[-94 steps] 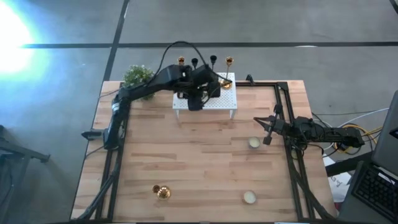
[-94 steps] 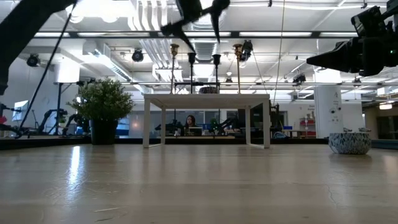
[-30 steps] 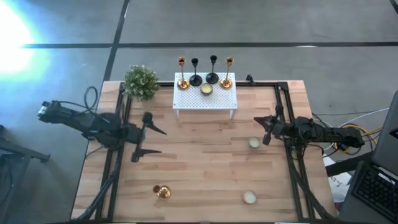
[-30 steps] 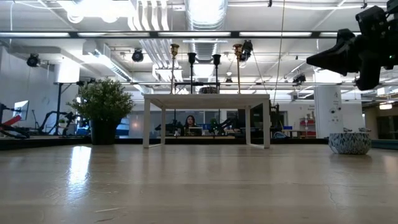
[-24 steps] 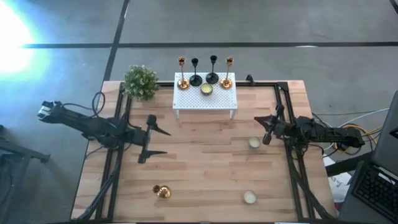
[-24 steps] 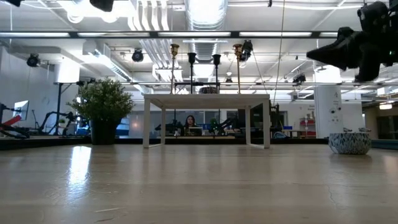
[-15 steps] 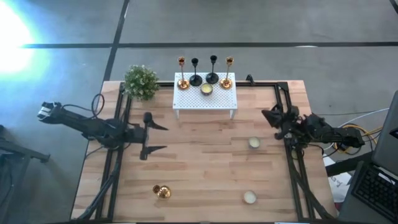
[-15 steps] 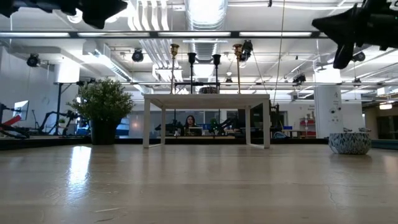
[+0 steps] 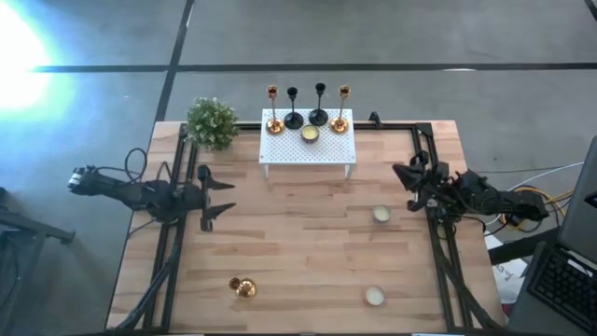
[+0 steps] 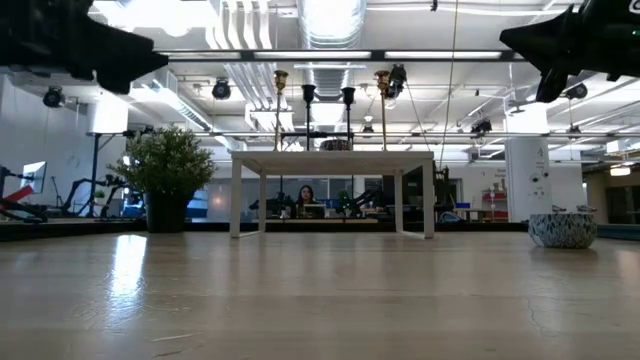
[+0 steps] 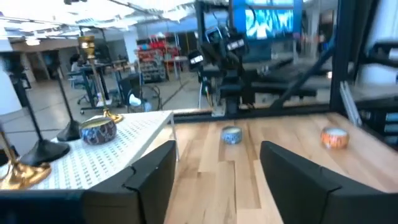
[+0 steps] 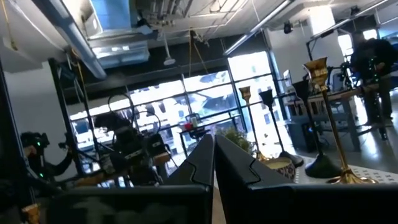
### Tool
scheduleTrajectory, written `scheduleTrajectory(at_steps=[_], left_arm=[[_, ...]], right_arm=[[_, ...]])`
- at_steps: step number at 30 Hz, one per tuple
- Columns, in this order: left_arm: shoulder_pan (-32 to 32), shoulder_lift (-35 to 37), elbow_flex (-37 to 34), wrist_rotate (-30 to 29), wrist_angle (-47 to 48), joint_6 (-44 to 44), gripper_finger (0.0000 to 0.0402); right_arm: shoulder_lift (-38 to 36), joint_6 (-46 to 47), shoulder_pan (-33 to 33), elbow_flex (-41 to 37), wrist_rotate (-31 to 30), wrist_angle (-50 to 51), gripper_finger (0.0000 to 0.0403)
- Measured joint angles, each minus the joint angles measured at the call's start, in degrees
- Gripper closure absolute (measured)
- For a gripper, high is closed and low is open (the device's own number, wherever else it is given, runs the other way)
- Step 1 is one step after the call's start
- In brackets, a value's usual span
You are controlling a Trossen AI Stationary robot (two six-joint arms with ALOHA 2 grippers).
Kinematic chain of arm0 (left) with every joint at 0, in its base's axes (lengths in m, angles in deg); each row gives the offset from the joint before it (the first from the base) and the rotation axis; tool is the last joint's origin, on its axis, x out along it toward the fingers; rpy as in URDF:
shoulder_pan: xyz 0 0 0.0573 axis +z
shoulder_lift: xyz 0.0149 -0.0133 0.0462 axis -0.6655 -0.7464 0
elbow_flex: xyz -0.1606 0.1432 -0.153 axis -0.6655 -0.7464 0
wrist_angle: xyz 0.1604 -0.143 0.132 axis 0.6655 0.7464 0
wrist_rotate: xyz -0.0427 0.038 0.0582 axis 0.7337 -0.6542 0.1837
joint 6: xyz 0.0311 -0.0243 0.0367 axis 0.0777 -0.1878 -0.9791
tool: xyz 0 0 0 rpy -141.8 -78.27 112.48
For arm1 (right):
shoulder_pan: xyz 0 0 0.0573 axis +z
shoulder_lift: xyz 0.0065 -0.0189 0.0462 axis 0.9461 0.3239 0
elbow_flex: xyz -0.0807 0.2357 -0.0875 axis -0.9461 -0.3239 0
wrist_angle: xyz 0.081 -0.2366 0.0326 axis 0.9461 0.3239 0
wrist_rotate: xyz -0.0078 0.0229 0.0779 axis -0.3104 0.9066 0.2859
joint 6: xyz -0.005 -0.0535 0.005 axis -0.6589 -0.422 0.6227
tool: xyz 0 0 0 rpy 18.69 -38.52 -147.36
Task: Pick & Place candle stick holders
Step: Put the blue scented candle on the shelf
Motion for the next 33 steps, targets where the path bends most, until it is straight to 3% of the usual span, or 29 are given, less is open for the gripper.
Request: scheduleTrajectory(at_steps=[4, 7, 14, 18, 24, 28, 33], left_arm=[[0.90, 4.38, -4.90, -0.32, 0.87, 2.32, 0.0194], [1.94, 7.03, -7.62, -1.68, 0.80, 3.02, 0.0207], [4.09, 9.05, -7.82, -5.94, 2.10, 2.82, 0.0213], [4.98, 8.58, -7.82, -11.17, 2.16, 2.63, 0.0214], [5.29, 7.56, -7.87, -13.39, 2.53, 2.71, 0.0230], [5.29, 6.70, -7.87, -16.12, 2.62, 2.41, 0.0245], [5.29, 6.66, -7.71, -16.26, 2.62, 0.49, 0.0248]], right_arm=[[1.71, -0.96, 0.00, 0.15, -0.20, 0.39, 0.0394], [3.62, 1.24, 0.00, 3.00, -0.12, 6.80, 0.0394], [11.67, 9.73, 0.02, 19.31, -0.50, 38.25, 0.0394], [18.29, 16.57, 0.02, 29.28, -2.89, 55.11, 0.0394], [28.00, 26.65, 0.02, 40.00, -2.94, 76.66, 0.0394], [32.01, 31.22, 0.02, 43.11, -1.97, 84.51, 0.0394], [34.18, 33.56, 0.03, 43.82, 4.27, 87.84, 0.0394]])
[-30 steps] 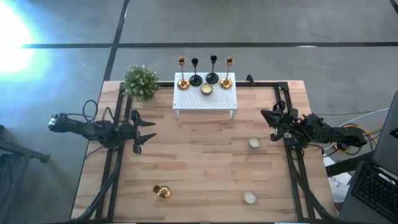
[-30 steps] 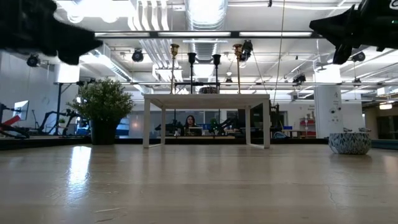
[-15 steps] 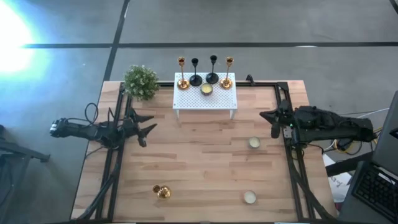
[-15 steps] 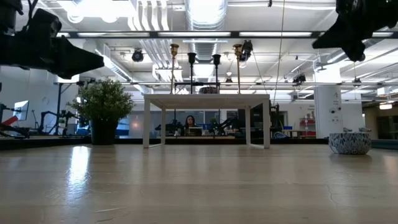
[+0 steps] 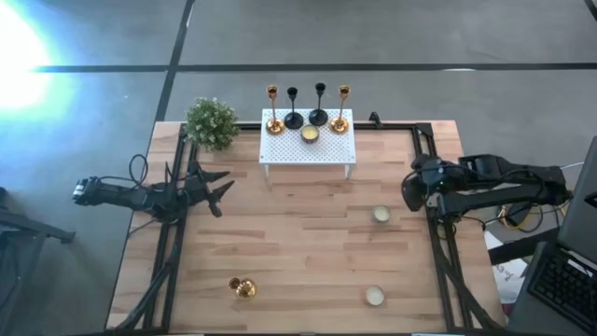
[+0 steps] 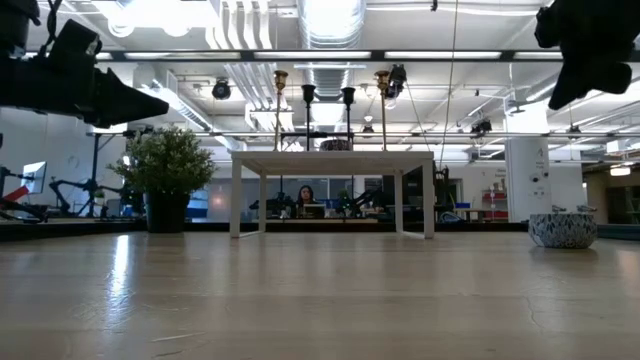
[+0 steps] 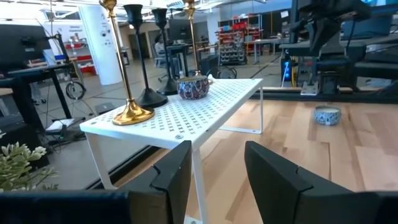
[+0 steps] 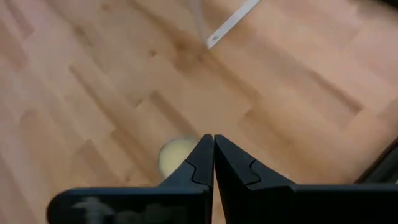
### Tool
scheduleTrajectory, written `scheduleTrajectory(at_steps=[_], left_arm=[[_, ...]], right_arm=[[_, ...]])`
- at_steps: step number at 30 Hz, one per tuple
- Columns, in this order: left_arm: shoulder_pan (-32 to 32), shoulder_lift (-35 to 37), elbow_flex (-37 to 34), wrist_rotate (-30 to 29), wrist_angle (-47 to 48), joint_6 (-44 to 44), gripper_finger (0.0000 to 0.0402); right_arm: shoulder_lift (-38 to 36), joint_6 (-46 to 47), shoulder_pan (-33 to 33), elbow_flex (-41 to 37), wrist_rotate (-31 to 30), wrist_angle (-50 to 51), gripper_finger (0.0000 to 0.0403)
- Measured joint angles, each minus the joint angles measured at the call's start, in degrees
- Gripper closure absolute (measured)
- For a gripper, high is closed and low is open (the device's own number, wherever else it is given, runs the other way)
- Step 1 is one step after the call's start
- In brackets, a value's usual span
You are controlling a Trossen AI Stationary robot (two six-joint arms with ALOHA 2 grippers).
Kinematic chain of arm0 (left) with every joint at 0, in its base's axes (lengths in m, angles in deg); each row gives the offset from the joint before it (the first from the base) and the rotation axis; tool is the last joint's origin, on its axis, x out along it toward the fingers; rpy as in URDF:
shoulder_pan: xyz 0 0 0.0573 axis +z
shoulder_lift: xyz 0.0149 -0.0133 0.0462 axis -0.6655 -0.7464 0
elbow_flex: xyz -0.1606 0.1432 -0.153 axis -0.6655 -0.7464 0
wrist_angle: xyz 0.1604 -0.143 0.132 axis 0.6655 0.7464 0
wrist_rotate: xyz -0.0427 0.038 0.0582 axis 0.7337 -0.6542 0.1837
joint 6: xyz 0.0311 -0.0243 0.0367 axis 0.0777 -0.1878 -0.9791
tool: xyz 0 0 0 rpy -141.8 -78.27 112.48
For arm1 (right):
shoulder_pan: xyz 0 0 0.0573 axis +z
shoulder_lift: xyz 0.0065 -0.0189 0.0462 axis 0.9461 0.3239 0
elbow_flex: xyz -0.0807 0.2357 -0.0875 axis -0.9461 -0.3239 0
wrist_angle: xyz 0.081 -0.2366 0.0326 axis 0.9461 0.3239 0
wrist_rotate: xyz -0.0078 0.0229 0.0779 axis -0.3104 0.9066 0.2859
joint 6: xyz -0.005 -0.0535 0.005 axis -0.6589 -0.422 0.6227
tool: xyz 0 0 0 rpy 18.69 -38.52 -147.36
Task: Pick & Place candle stick holders
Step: Put the blue scented candle on the shelf
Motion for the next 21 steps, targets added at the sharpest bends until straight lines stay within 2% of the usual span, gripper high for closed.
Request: scheduleTrajectory(at_steps=[4, 11, 16, 21], left_arm=[[-0.04, 0.00, 0.38, 0.05, 0.46, -0.06, 0.0248], [-0.04, 0.00, 0.17, 0.16, 0.02, -0.09, 0.0248], [-0.04, 0.00, 0.12, 0.21, -0.02, -0.10, 0.0248], [-0.04, -0.02, 0.12, 0.23, -0.02, -0.12, 0.0248]], right_arm=[[0.24, -0.29, 0.00, -0.24, 2.13, -0.39, 0.0394], [1.83, -3.51, -0.03, -0.54, -0.80, -4.19, 0.0394], [5.26, 0.37, -0.29, 0.08, 2.09, -4.42, 0.0393], [9.83, 0.24, -0.29, -0.92, 3.99, -3.72, 0.0354]])
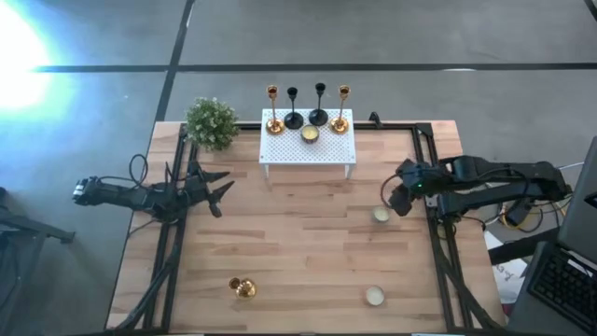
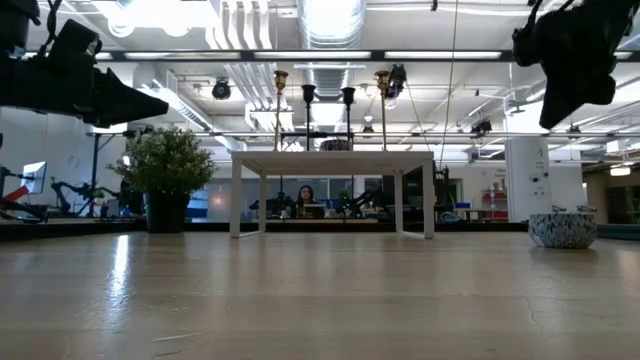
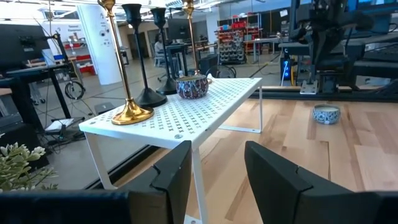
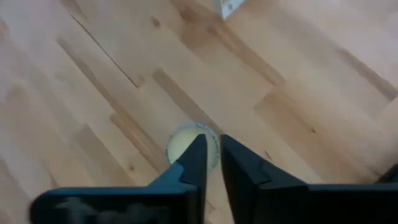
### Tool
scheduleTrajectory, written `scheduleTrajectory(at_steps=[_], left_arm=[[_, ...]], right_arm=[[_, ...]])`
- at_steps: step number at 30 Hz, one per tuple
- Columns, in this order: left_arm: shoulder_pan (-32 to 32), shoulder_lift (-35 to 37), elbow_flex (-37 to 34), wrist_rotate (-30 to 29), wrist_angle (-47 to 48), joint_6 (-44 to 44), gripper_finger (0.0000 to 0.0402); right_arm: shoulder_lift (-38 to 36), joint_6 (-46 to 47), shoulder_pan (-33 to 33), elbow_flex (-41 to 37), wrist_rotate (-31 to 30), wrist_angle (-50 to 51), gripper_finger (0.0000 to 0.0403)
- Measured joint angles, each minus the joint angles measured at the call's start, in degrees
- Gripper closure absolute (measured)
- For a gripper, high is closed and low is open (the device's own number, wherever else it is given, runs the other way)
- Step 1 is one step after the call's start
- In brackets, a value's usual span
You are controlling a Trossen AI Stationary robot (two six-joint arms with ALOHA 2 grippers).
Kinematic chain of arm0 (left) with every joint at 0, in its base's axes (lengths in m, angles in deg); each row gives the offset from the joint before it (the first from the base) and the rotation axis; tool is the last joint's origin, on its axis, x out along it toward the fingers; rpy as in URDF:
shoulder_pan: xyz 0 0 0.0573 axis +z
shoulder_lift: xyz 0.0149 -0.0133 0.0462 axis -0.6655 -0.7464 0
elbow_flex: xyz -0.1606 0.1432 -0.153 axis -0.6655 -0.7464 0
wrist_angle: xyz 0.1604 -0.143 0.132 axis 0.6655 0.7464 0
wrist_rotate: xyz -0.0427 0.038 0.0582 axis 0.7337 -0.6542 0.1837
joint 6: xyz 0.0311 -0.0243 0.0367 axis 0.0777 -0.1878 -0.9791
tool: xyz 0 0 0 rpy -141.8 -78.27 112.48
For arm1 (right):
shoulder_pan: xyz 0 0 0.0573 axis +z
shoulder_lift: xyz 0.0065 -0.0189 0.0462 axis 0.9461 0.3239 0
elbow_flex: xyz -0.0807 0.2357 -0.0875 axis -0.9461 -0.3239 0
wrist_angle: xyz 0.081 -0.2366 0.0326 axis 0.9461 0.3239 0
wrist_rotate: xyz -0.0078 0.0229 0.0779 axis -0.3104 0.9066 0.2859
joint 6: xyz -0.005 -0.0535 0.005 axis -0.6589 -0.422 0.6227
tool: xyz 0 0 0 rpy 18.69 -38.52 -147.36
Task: Pick & Place candle stick holders
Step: Put the blue scented candle on the shelf
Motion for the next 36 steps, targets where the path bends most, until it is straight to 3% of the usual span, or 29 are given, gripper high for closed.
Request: scheduleTrajectory(at_steps=[5, 11, 15, 26, 36], left_arm=[[0.00, 0.00, -0.02, 0.02, 0.00, 0.00, 0.0248], [0.00, 0.00, -0.02, 0.04, 0.00, 0.00, 0.0248], [0.00, 0.00, -0.02, 0.09, 0.00, 0.00, 0.0248], [0.00, 0.00, -0.02, 0.11, 0.00, 0.00, 0.0248], [0.00, -0.02, -0.04, 0.09, 0.02, 0.00, 0.0248]], right_arm=[[4.76, -0.08, -0.02, -0.49, 0.45, 0.63, 0.0275], [11.21, 0.09, -0.27, -0.50, -3.30, 4.90, 0.0168], [14.88, -0.28, -0.22, -0.50, -0.66, 5.80, 0.0123], [22.12, -0.54, -0.07, -0.48, 1.47, 2.85, 0.0085], [24.39, -2.82, 1.27, -0.72, 5.28, -3.23, 0.0090]])
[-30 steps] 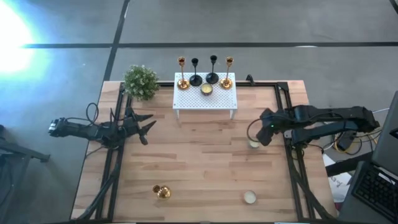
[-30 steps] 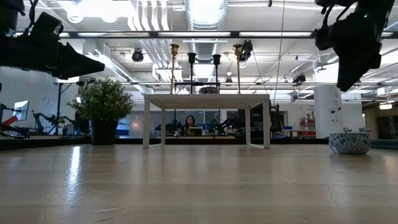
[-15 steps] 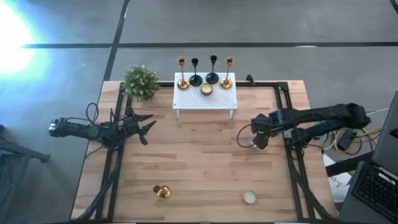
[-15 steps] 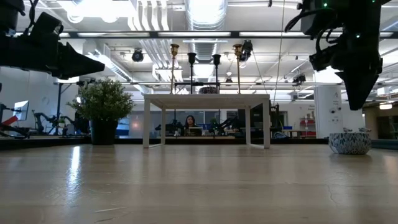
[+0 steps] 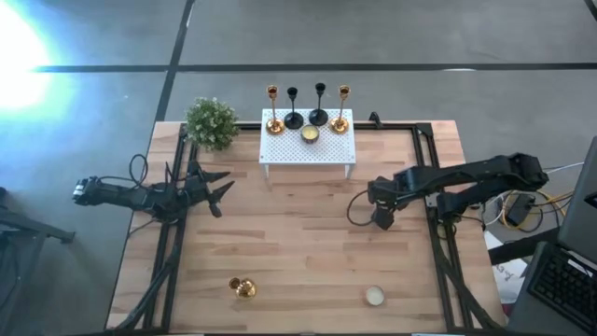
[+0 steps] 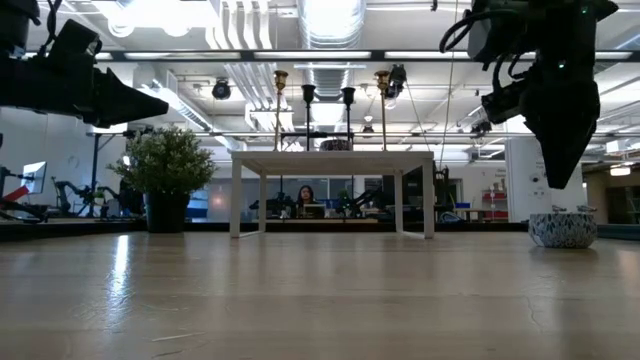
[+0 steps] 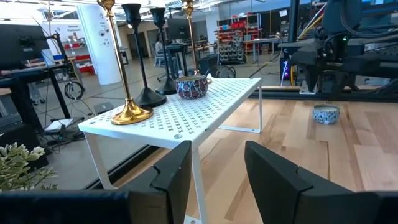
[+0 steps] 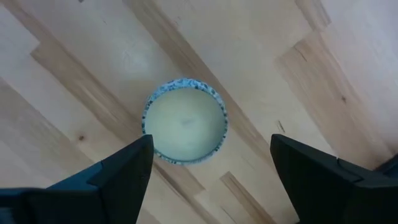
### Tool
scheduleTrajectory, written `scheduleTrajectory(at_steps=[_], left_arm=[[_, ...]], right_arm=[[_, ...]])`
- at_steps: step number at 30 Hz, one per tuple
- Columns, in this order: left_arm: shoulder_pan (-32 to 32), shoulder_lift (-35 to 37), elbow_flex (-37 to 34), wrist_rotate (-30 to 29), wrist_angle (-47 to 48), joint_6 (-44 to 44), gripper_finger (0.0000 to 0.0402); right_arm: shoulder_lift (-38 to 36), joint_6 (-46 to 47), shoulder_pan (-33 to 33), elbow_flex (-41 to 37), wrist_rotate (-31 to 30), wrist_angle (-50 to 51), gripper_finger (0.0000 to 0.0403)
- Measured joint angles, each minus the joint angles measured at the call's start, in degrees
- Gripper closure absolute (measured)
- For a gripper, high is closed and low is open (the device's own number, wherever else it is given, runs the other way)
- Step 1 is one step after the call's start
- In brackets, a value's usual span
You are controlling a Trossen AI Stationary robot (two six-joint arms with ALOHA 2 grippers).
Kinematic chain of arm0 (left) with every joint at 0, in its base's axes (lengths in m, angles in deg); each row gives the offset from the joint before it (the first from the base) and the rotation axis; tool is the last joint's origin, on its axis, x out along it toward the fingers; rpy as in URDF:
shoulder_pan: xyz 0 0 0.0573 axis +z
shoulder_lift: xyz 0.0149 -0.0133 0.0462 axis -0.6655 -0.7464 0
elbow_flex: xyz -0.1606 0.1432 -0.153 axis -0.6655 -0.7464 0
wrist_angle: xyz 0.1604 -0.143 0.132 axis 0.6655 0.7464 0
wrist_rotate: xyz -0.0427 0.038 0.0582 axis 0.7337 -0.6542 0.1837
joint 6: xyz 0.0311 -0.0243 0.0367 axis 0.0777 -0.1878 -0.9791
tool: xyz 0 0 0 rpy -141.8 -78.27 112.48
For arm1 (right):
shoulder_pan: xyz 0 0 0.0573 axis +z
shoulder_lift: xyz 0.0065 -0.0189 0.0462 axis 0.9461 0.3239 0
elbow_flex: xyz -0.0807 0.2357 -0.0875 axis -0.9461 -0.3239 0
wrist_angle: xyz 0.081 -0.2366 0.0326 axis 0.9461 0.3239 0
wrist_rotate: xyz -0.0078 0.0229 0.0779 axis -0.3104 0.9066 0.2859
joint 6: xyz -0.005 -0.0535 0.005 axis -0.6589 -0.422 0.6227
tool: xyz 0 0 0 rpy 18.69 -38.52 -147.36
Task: Pick & Place candle stick holders
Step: Put the blue scented candle on the shelf
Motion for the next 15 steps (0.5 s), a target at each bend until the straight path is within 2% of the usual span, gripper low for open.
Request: scheduleTrajectory(at_steps=[8, 15], left_arm=[[0.02, 0.00, 0.00, -0.05, 0.00, 0.00, 0.0248], [0.02, 0.00, 0.00, -0.05, 0.00, 0.00, 0.0248]], right_arm=[[1.77, -0.54, 0.20, -1.57, 3.59, -5.65, 0.0101], [3.60, -0.78, 0.28, -3.41, 4.73, -6.81, 0.0092]])
